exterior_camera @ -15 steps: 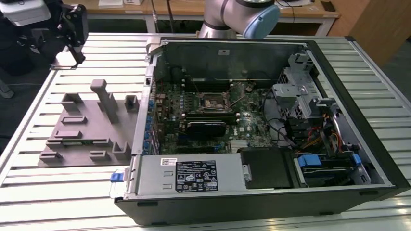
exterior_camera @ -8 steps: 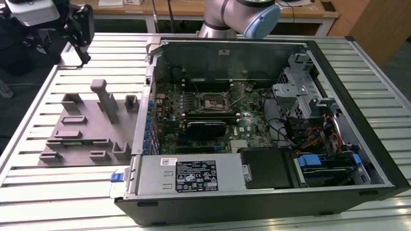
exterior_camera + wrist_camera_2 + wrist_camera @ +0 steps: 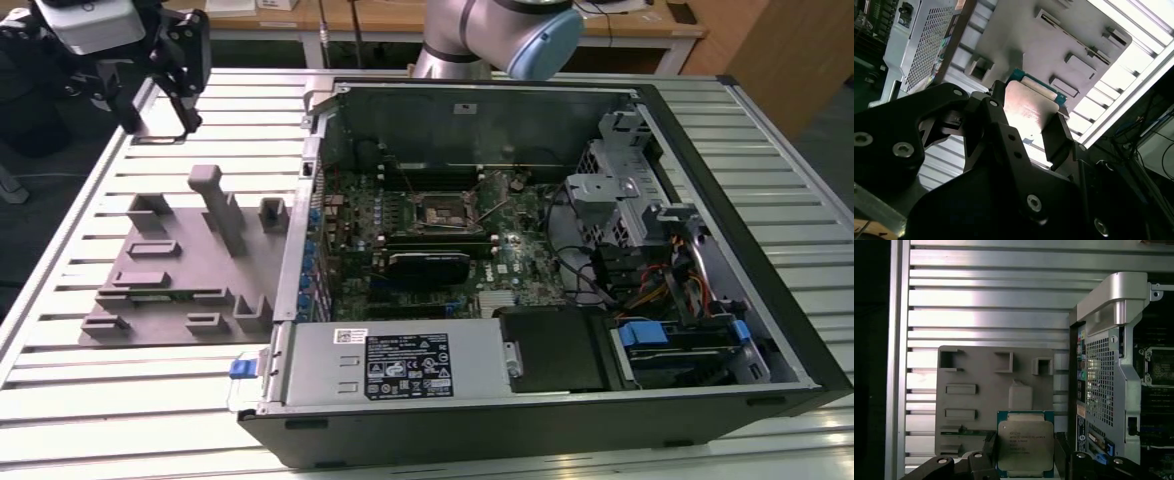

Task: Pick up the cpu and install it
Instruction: 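Pick up the cpu and move it towards the insertion slot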

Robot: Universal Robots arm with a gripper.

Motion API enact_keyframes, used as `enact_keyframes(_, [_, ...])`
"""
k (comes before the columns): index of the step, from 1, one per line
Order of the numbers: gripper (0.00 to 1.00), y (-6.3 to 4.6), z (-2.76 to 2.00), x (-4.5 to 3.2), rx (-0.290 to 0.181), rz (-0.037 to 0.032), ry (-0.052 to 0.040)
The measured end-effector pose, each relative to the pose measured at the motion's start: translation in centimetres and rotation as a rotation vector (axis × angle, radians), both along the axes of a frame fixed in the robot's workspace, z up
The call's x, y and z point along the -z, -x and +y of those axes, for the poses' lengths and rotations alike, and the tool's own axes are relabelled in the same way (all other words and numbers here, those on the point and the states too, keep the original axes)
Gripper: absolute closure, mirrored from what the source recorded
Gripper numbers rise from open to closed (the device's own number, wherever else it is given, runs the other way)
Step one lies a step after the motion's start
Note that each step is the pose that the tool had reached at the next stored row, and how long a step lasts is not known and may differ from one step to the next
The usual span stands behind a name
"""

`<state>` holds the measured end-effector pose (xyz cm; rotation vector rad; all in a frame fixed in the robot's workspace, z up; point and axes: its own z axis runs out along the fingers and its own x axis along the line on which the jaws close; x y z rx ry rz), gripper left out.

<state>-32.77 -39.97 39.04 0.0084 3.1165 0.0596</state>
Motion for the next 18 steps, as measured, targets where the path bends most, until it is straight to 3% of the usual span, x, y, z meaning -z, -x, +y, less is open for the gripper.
enact_keyframes(18, [0.46,-2.9,0.04,0.00,0.000,0.0000,-0.0001])
